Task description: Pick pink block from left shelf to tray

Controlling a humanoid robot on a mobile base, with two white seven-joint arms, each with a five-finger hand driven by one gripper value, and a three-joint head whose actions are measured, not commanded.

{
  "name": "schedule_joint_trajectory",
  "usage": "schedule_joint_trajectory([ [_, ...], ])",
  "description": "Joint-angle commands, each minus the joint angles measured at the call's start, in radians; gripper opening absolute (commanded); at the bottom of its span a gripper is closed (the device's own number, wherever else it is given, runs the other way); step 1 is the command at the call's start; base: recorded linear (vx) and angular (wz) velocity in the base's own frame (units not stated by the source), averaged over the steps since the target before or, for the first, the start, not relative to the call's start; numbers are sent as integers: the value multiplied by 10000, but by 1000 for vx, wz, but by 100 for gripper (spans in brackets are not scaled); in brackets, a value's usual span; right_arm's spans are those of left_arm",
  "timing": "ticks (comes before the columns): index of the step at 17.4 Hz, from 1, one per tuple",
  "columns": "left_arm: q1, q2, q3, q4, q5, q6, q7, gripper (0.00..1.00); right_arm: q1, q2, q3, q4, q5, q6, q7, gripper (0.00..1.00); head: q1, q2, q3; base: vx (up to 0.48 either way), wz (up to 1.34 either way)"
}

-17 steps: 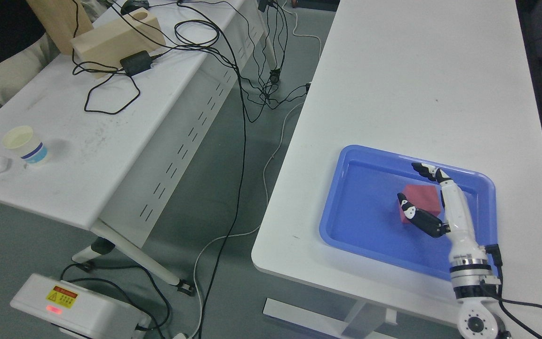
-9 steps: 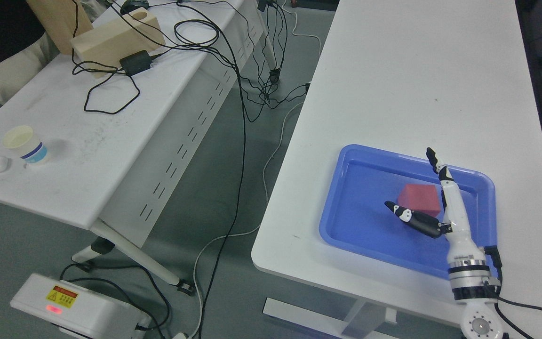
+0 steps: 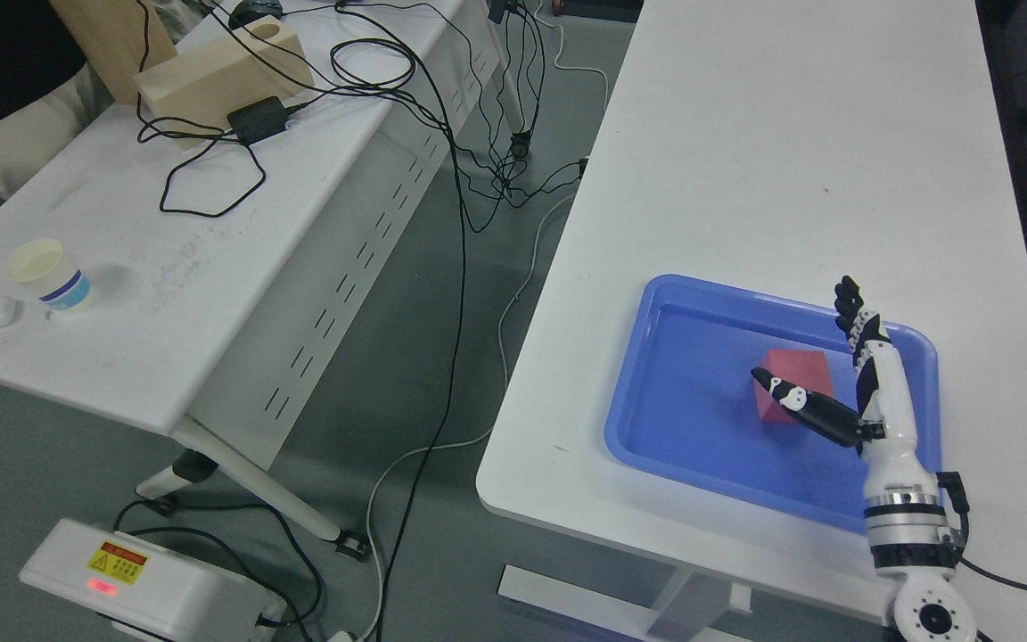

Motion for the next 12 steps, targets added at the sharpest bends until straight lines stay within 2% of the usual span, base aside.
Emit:
schedule_joint_trajectory([
  [1, 92, 175, 0, 0, -15, -8, 4, 100, 1, -175, -417, -2, -491, 113, 6, 100, 0, 0, 0, -13, -7],
  [12, 92, 175, 0, 0, -15, -8, 4, 100, 32, -175, -447, 13, -491, 512, 6, 100, 0, 0, 0, -93, -66],
])
